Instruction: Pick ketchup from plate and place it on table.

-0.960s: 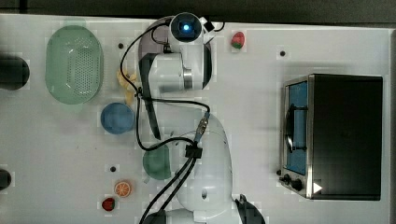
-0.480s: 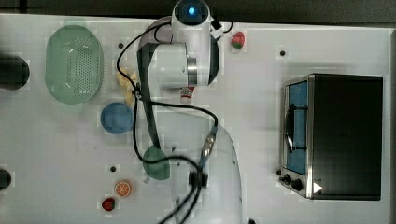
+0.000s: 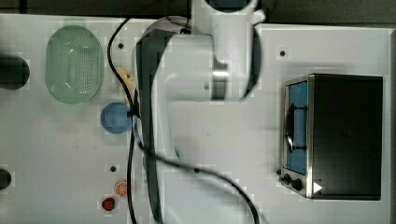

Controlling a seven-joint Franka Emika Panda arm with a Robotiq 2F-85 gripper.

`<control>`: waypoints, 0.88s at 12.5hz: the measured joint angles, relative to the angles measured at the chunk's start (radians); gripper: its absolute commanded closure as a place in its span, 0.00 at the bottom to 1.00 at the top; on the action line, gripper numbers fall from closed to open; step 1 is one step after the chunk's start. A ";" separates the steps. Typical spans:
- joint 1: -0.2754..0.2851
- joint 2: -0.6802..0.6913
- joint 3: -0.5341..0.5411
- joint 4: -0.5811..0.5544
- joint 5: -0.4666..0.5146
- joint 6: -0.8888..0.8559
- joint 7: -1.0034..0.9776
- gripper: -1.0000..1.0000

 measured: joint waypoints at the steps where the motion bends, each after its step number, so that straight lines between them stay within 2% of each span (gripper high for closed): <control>1: -0.022 -0.067 -0.005 -0.040 0.008 -0.003 0.000 0.36; 3: -0.062 -0.183 -0.010 -0.157 0.035 -0.003 0.000 0.36; 5: -0.074 -0.254 -0.029 -0.288 0.031 -0.004 0.000 0.36; 7: -0.077 -0.271 -0.039 -0.407 0.028 0.046 0.000 0.36; 11: -0.075 -0.226 -0.030 -0.644 0.025 0.266 0.000 0.36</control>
